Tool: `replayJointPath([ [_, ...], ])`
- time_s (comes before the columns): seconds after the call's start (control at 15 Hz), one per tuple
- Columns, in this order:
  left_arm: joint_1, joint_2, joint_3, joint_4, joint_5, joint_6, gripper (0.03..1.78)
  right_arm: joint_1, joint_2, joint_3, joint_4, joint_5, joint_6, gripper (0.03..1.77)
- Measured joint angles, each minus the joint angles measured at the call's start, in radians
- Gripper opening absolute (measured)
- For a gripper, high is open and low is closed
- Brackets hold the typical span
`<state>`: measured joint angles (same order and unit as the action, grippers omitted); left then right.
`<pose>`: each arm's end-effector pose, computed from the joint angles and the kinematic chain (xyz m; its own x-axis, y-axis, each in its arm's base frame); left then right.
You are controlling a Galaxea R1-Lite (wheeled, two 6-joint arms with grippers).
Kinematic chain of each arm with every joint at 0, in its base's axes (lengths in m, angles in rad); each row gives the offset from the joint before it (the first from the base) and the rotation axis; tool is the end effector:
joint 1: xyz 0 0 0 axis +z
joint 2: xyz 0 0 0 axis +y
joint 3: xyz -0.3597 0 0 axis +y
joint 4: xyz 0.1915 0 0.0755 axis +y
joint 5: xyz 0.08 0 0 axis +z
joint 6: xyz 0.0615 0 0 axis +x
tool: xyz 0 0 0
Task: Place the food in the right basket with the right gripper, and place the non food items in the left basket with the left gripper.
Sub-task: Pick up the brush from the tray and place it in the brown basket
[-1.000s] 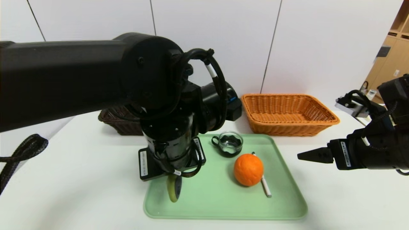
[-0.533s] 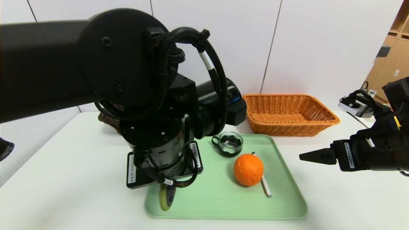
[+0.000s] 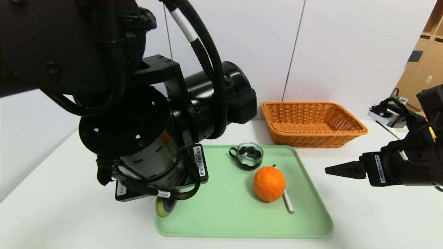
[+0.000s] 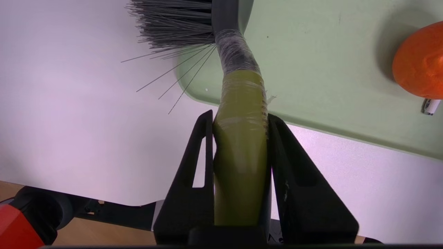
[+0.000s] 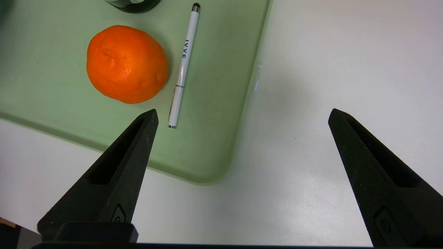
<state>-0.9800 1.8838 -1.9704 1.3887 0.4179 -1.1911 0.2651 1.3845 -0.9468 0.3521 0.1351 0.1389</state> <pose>0.2052 -0.2611 0.3027 0.4722 0.0246 -0.8811 -0.2397 0.9655 -0.1015 0.2276 0.0704 0.2406 0.6379 0.3128 -0.7037 -0.2528 0.9482 0.1922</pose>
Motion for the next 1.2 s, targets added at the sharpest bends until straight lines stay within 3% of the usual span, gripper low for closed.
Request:
replayJointPath([
  [1.2,-0.004,-0.186,-0.001,0.059,0.144,0.034,0.50,0.000,-0.002,-0.010,-0.002,0.000,-0.001,1.70],
])
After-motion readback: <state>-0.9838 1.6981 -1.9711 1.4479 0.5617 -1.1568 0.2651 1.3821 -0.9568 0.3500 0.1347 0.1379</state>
